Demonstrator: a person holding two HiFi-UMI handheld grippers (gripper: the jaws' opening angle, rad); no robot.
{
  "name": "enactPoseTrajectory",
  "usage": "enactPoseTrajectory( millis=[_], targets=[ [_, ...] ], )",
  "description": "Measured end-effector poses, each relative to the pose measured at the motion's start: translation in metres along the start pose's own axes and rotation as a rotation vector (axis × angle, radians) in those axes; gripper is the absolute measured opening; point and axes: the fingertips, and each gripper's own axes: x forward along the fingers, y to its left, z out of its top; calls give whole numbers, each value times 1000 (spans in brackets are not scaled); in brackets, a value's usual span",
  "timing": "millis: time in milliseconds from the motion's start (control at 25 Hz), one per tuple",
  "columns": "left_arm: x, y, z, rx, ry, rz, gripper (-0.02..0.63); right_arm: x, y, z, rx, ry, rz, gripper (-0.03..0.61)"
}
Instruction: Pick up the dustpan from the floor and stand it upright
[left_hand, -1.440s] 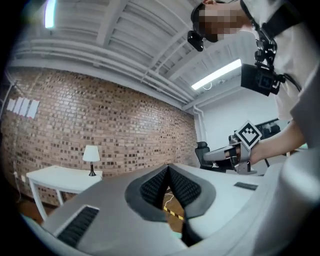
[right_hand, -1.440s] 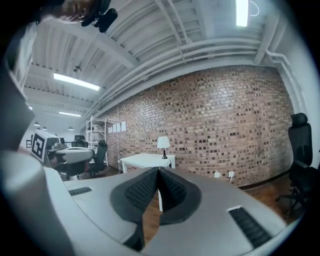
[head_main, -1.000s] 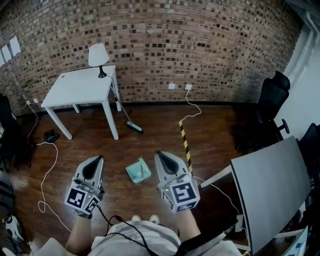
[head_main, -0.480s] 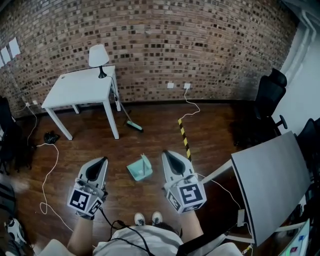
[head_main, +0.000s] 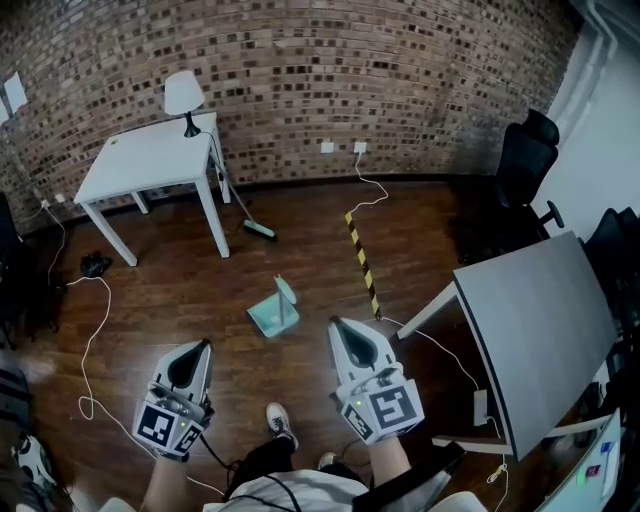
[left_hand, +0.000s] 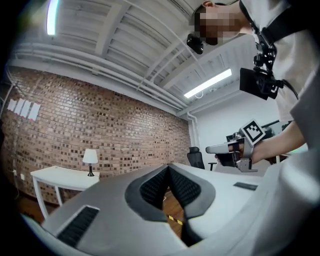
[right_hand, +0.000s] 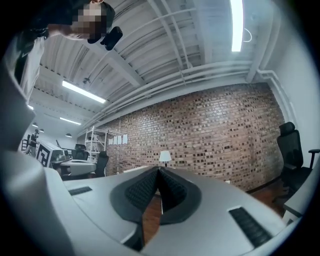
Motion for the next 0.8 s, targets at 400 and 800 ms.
enactPoseTrajectory(
  millis=[400, 800],
  targets=[
    [-124, -162, 28, 74, -30, 3, 5, -172, 72, 24, -12, -64, 78, 2],
    [-244, -294, 52, -5, 32, 3, 5, -359, 111, 24, 72, 31, 52, 0]
  ],
)
